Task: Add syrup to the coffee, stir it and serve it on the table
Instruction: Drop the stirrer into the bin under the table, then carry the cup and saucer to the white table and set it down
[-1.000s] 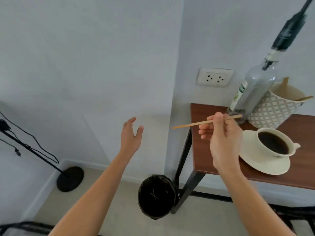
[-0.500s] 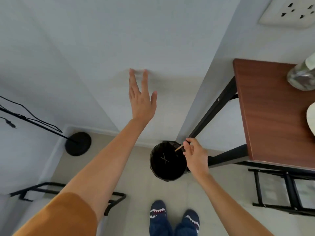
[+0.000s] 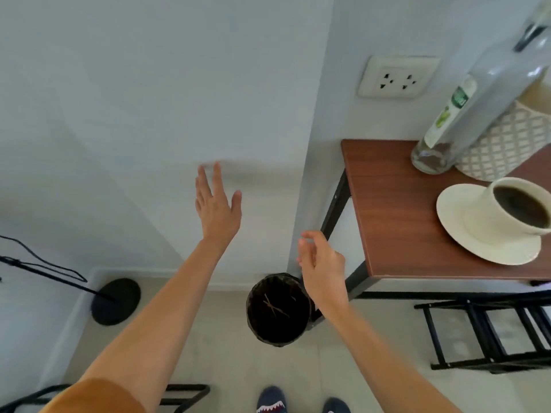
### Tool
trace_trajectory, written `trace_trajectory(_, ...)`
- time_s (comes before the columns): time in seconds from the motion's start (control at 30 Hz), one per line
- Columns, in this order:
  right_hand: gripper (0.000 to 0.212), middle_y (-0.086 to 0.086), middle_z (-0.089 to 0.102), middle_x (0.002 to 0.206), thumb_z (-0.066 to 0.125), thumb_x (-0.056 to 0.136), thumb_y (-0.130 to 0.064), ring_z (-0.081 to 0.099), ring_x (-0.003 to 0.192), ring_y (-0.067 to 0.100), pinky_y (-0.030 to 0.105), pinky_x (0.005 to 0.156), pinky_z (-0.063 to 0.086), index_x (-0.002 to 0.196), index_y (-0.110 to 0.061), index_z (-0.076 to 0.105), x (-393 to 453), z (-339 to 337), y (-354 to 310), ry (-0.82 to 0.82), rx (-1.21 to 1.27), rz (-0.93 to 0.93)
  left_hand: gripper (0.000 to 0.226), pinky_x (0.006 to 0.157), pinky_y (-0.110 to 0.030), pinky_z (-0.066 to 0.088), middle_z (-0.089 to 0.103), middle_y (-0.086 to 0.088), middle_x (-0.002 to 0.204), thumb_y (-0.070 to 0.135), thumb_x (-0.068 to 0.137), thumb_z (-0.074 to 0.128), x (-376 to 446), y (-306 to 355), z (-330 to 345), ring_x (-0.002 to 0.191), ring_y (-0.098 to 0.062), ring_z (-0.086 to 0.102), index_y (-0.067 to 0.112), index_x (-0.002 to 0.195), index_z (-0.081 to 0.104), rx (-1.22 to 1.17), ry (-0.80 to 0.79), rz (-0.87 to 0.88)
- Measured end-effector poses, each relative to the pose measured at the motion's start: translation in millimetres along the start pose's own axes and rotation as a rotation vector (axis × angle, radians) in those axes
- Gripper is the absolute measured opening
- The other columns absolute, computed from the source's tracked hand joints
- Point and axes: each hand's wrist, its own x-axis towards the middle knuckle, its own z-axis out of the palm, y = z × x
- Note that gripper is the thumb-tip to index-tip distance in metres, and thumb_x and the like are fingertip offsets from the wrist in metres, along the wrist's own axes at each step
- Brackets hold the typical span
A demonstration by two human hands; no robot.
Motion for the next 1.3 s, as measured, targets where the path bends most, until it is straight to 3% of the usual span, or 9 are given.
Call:
trace_trajectory(0.17,0.021,0.006,0.066,0.063,0.051,0.101,-0.021,0.065,0.059,0.022,0.036,0.058,0.052,0.113,-0.009,0.062,-6,-74,-41,0.193,0.014,-0.351,0.070,0.123,-0.053,0.013,0.006,-0.013,0.169,0.028,0.104,0.051,-29,85,-12,0.156,-0.031,0.004,0.019,0.161,0.013,-0.127,-0.004,0.095)
trace_trajectory(0.33,0.018,0.000,0.071,0.075,0.054,0.099,-0.020,0.069,0.068,0.012,0.023,0.060,0.057,0.109,-0.009,0.065,-32,-179,-13,0.358,0.023,-0.467,0.070,0.124,-0.055,0.014,0.016,-0.010,0.168,0.040,0.100,0.048,-81,183,12,0.156,-0.027,0.010,0.018,0.160,0.018,-0.199,-0.170,0.195)
trace_trajectory(0.43,0.009,-0.012,0.069,0.074,0.058,0.096,-0.017,0.069,0.073,0.005,0.010,0.059,0.053,0.099,-0.015,0.065,-52,-240,32,0.444,-0.011,-0.375,0.063,0.124,-0.056,0.014,0.020,-0.005,0.167,0.041,0.104,0.044,-118,233,45,0.155,-0.023,0.014,0.024,0.159,0.019,-0.168,-0.289,0.211)
trace_trajectory(0.53,0.007,-0.005,0.066,0.065,0.055,0.098,-0.021,0.065,0.060,0.015,0.026,0.053,0.052,0.093,-0.022,0.061,-57,-292,78,0.455,-0.033,-0.166,0.059,0.125,-0.057,0.005,0.015,0.001,0.169,0.046,0.105,0.037,-146,271,80,0.156,-0.019,0.007,0.032,0.159,0.016,-0.052,-0.381,0.144)
trace_trajectory(0.6,0.009,-0.003,0.066,0.068,0.053,0.099,-0.020,0.066,0.062,0.020,0.032,0.058,0.054,0.093,-0.019,0.061,-44,-318,100,0.428,-0.044,-0.047,0.059,0.122,-0.057,0.000,0.012,0.000,0.169,0.049,0.105,0.033,-156,290,98,0.157,-0.021,0.004,0.032,0.159,0.016,0.036,-0.410,0.113)
trace_trajectory(0.7,0.012,0.000,0.067,0.073,0.052,0.101,-0.019,0.068,0.062,0.019,0.037,0.061,0.060,0.103,-0.013,0.062,-12,-340,118,0.310,-0.058,0.104,0.059,0.121,-0.060,-0.005,0.011,-0.004,0.169,0.050,0.106,0.030,-166,311,115,0.157,-0.024,0.001,0.030,0.159,0.015,0.114,-0.453,0.132)
trace_trajectory(0.8,0.018,0.007,0.069,0.088,0.052,0.101,-0.024,0.067,0.055,0.012,0.021,0.046,0.054,0.114,-0.014,0.059,18,-343,120,0.118,-0.050,0.269,0.060,0.120,-0.061,-0.007,0.010,-0.004,0.169,0.050,0.106,0.028,-173,320,122,0.157,-0.026,-0.002,0.028,0.160,0.012,0.202,-0.464,0.135)
trace_trajectory(1.03,0.030,0.015,0.070,0.094,0.062,0.096,-0.020,0.063,0.042,0.008,0.013,0.035,0.045,0.123,-0.009,0.056,36,-340,124,0.038,-0.071,0.308,0.055,0.119,-0.063,-0.007,0.010,-0.003,0.170,0.047,0.106,0.031,-174,323,123,0.157,-0.027,-0.002,0.031,0.158,0.017,0.221,-0.481,0.119)
trace_trajectory(1.3,0.023,0.009,0.072,0.092,0.060,0.096,-0.020,0.071,0.045,0.013,0.017,0.044,0.054,0.117,-0.013,0.054,9,-339,118,-0.012,-0.045,0.341,0.056,0.119,-0.062,-0.010,0.009,0.001,0.170,0.048,0.106,0.030,-189,314,115,0.157,-0.026,-0.004,0.033,0.159,0.015,0.220,-0.503,0.169)
